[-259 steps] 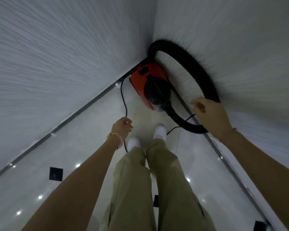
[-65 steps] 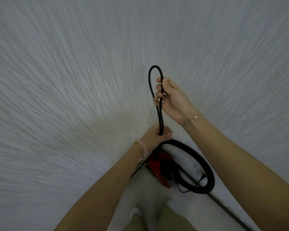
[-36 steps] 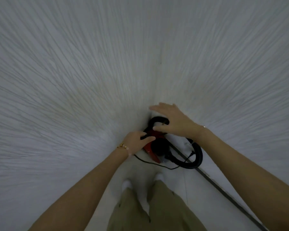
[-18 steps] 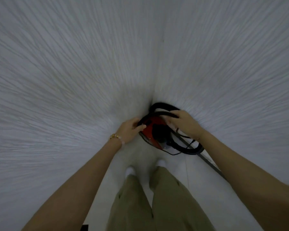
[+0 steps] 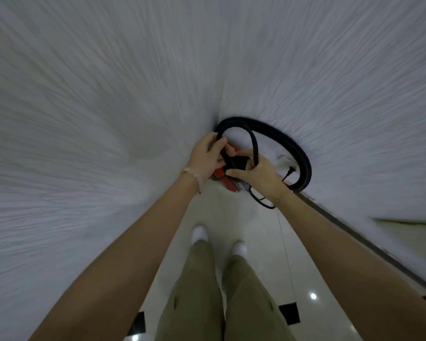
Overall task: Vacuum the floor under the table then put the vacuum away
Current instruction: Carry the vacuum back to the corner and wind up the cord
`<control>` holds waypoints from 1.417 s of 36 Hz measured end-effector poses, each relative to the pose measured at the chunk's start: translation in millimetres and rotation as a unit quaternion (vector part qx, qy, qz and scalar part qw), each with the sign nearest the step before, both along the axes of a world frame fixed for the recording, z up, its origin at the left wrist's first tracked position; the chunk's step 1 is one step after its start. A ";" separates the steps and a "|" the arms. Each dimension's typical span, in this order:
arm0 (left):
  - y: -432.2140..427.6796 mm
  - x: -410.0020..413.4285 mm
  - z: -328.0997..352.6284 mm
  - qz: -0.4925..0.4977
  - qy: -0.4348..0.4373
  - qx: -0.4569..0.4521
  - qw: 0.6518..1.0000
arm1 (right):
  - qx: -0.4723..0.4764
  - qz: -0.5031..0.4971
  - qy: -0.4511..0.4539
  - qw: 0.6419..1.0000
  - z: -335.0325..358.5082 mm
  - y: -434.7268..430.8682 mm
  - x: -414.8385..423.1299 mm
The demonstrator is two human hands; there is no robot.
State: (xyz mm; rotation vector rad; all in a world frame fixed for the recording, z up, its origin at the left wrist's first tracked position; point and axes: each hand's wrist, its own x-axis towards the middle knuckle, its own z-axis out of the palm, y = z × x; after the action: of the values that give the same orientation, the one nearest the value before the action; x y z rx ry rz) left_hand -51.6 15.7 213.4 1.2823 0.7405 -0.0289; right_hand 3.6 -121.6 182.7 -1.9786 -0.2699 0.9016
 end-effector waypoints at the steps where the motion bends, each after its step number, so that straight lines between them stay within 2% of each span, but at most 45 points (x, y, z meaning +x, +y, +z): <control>1: -0.9 -0.3 -3.2 0.016 -0.003 -0.013 1.000 | 0.008 0.011 0.009 1.000 -5.1 2.8 -1.2; 4: -4.3 1.0 -12.5 0.036 -0.013 -0.033 0.999 | 0.016 0.014 0.018 1.000 -25.4 9.7 -4.6; 9: -10.3 7.9 -53.3 0.020 -0.046 -0.015 0.999 | 0.057 -0.020 -0.054 0.997 -74.0 5.8 0.0; 13: -6.5 6.7 -110.2 0.033 -0.069 0.067 0.995 | 0.109 -0.024 -0.067 0.991 -110.0 -1.3 15.8; 16: -6.2 -5.6 -173.4 -0.028 -0.039 0.125 0.991 | 0.169 -0.037 -0.042 0.984 -137.2 -0.3 41.4; 20: -21.4 -13.6 -268.1 -0.166 0.022 0.150 0.974 | 0.297 -0.047 0.041 0.953 -175.0 11.6 63.4; 22: -31.5 -9.7 -305.8 -0.201 -0.012 0.165 0.966 | 0.354 -0.070 0.097 0.928 -198.7 18.3 71.1; 24: -41.8 -3.1 -339.2 -0.215 -0.040 0.160 0.962 | 0.414 -0.082 0.160 0.892 -218.8 25.3 75.7; 27: -50.4 2.0 -382.3 -0.182 -0.031 0.125 0.975 | 0.475 -0.091 0.215 0.848 -242.1 30.3 77.5; 29: -50.7 2.8 -408.7 -0.180 -0.008 0.156 0.971 | 0.502 -0.087 0.230 0.829 -257.0 29.8 83.8; 31: -45.8 3.3 -424.3 -0.242 0.031 0.227 0.943 | 0.494 -0.084 0.213 0.839 -270.7 26.3 90.3; 33: -36.8 4.1 -425.9 -0.271 0.049 0.286 0.918 | 0.446 -0.075 0.173 0.875 -280.8 22.3 96.6; 36: -17.6 -0.6 -419.4 -0.249 0.040 0.322 0.912 | 0.326 -0.051 0.110 0.938 -289.4 13.8 101.7; 38: -4.8 -9.7 -418.0 -0.239 0.053 0.315 0.917 | 0.239 -0.032 0.091 0.966 -297.9 10.6 103.5; 42: 5.0 -17.1 -421.6 -0.282 0.063 0.320 0.902 | 0.112 -0.004 0.092 0.989 -325.7 8.9 98.8; 44: 4.2 -18.7 -426.6 -0.324 0.077 0.367 0.868 | 0.070 -0.012 0.123 0.990 -344.6 7.4 94.0; 45: 4.6 -21.0 -429.4 -0.359 0.084 0.406 0.836 | 0.043 -0.004 0.128 0.991 -354.9 6.5 91.2; 46: 4.2 -25.0 -432.6 -0.402 0.098 0.454 0.789 | 0.011 0.015 0.125 0.992 -367.1 5.9 87.9; 49: 6.6 -35.1 -437.9 -0.482 0.132 0.625 0.600 | -0.061 0.072 0.115 0.989 -394.4 9.3 72.2; 50: 7.2 -37.2 -436.2 -0.475 0.129 0.654 0.574 | -0.073 0.088 0.115 0.987 -399.8 13.0 66.7; 51: 7.3 -38.0 -433.1 -0.461 0.124 0.666 0.573 | -0.082 0.105 0.110 0.985 -403.4 17.3 62.4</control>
State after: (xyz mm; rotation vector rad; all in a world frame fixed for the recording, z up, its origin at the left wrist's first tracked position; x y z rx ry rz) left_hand -89.6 23.0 -219.7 3.1077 0.0777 -0.6212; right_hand 65.9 -104.3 -220.7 -2.0026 -0.2876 1.3050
